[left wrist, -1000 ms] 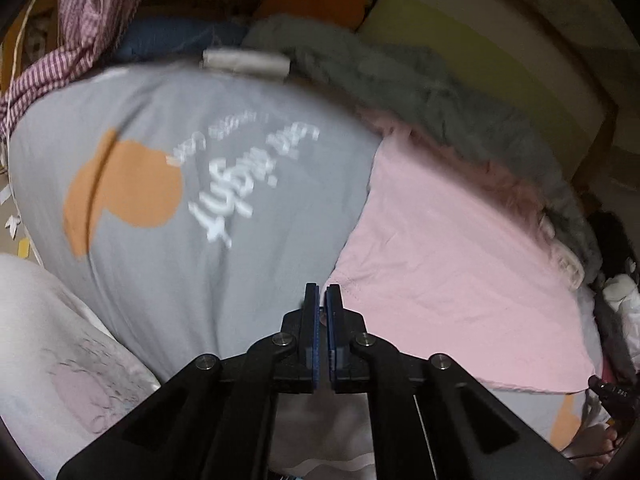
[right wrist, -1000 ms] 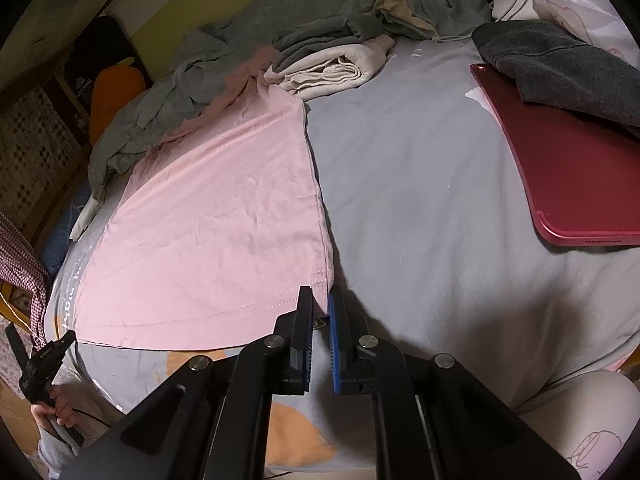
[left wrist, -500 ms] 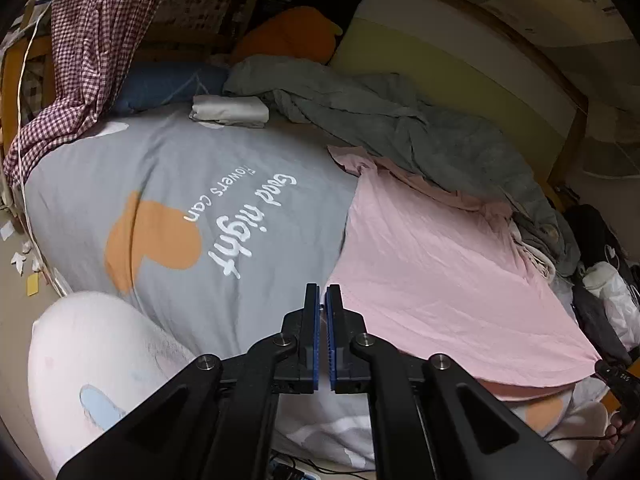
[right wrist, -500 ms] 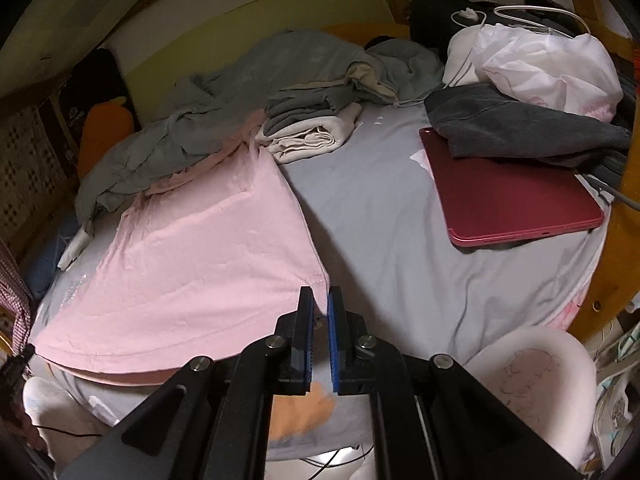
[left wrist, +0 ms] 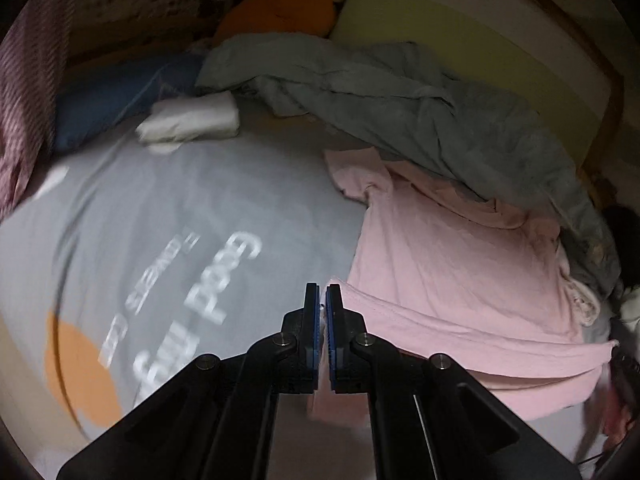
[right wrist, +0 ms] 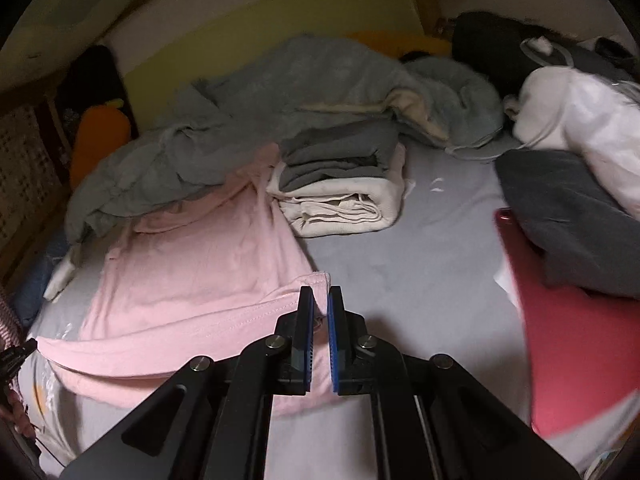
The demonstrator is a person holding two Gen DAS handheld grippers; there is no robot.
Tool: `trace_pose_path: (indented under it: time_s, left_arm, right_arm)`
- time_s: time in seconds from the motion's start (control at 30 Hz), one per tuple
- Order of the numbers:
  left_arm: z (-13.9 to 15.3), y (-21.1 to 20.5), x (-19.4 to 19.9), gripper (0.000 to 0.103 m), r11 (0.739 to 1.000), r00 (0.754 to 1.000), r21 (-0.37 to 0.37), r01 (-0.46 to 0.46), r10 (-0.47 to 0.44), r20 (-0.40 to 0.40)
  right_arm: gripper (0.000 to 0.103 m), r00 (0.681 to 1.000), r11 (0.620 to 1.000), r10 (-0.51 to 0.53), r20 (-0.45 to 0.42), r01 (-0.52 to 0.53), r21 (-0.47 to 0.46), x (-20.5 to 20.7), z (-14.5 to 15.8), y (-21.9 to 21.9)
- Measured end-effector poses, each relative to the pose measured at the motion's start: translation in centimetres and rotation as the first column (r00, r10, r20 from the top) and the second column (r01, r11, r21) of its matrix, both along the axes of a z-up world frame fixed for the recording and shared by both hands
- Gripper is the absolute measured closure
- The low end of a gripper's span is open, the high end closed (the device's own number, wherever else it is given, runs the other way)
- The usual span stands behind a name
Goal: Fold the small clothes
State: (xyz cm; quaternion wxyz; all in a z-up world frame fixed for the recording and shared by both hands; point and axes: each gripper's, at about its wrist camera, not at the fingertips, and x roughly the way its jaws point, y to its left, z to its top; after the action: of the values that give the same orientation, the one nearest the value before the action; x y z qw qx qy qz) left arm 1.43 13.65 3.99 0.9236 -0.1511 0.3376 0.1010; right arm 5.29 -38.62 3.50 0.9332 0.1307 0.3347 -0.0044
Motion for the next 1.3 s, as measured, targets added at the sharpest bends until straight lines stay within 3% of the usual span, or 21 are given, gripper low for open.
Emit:
trace_pose_path:
  time_s: [0.17,0.3,0.4,0.47,0.5,0.6,0.7,0.77,0.8,0.83,0.9,0.93,0.97,1.03,1.13,1.2,1.3]
  left_arm:
    - [-1.5,-1.0,4.0,0.1,0.993,0.999,0.117,0.012,-0.006,-0.048]
    - [-4.7,-0.6,5.3,0.096,0.996,0.991,0.09,0.021,-0.009,-0.137]
    - [-5.7,0.0,4.5,0.078,0.998,0.986,0.06,0.017,-0.007,-0.164]
    - [-5.3,0.7,3.0,0.071,1.0,0.99,0.015,0.019,-0.017,-0.141]
    - [-5.0,1.0,2.2,0.065,1.0,0.992,-0.002,0.022,-0.022,-0.125]
    - [-5.0,1.4,-0.3,0.057,0.999,0.993,-0.044,0.029,-0.033,-0.115]
    - [-6.8,1.4,-1.1,0.058,0.989,0.981,-0.137,0.049,-0.074,-0.179]
    - [-7.2,0.9,-1.7,0.06,0.99,0.982,-0.127,0.064,-0.085,-0.171]
    - [-7.0,0.5,-1.9,0.066,0.992,0.982,-0.104,0.073,-0.09,-0.168]
    - [-6.9,0.2,-1.9,0.08,0.99,0.981,-0.111,0.09,-0.107,-0.16]
    - [-6.8,-0.6,-1.7,0.094,0.978,0.974,-0.147,0.146,-0.168,-0.15]
    - [-6.7,-1.2,-1.6,0.098,0.981,0.973,-0.117,0.156,-0.173,-0.152]
    - [-6.5,-1.8,-1.8,0.098,0.987,0.975,-0.057,0.151,-0.158,-0.154]
    - [-5.7,-1.7,-2.5,0.098,0.992,0.984,-0.016,0.125,-0.126,-0.127]
    - [-4.3,-0.4,-4.5,0.098,0.99,0.989,-0.068,0.121,-0.126,-0.078]
    - [-3.9,-0.4,-5.9,0.098,0.991,0.987,-0.041,0.131,-0.134,-0.09]
    - [-4.2,-1.0,-7.7,0.098,0.987,0.976,0.019,0.159,-0.155,-0.15]
  right_arm:
    - [0.097,0.998,0.999,0.008,-0.059,-0.01,-0.036,4.4,-2.2,0.4]
    - [0.096,0.994,0.999,0.038,-0.099,-0.04,-0.021,4.9,-3.9,-0.1]
    - [0.075,0.992,0.999,-0.018,-0.122,0.014,-0.034,4.3,-4.4,-1.5]
    - [0.052,0.993,0.999,-0.053,-0.107,0.052,-0.013,3.5,-4.2,-2.6]
    - [0.052,0.994,0.998,-0.055,-0.098,0.057,0.016,2.8,-4.0,-3.2]
    - [0.052,0.996,0.998,-0.018,-0.091,0.024,0.066,1.2,-3.8,-4.0]
    - [0.052,0.991,0.989,0.065,-0.118,-0.048,0.141,-0.3,-4.9,-3.9]
    - [0.052,0.978,0.965,0.14,-0.152,-0.101,0.24,-0.9,-6.6,-3.5]
    - [0.052,0.975,0.961,0.151,-0.161,-0.107,0.253,-1.1,-7.1,-3.2]
    - [0.052,0.976,0.963,0.151,-0.157,-0.109,0.246,-1.3,-7.2,-3.0]
    - [0.055,0.976,0.969,0.16,-0.148,-0.126,0.214,-1.1,-7.0,-2.4]
    - [0.071,0.975,0.967,0.173,-0.139,-0.141,0.212,-1.1,-6.9,-2.2]
    - [0.096,0.973,0.969,0.181,-0.143,-0.151,0.196,-0.9,-6.9,-1.8]
    - [0.096,0.978,0.981,0.157,-0.139,-0.138,0.135,-1.2,-6.7,-1.3]
    - [0.096,0.989,0.991,0.128,-0.072,-0.123,0.061,-3.3,-5.0,-1.1]
    - [0.096,0.991,0.992,0.119,-0.067,-0.116,0.058,-4.9,-4.4,-1.4]
    - [0.096,0.985,0.993,0.115,-0.127,-0.11,0.045,-6.9,-4.9,-1.2]
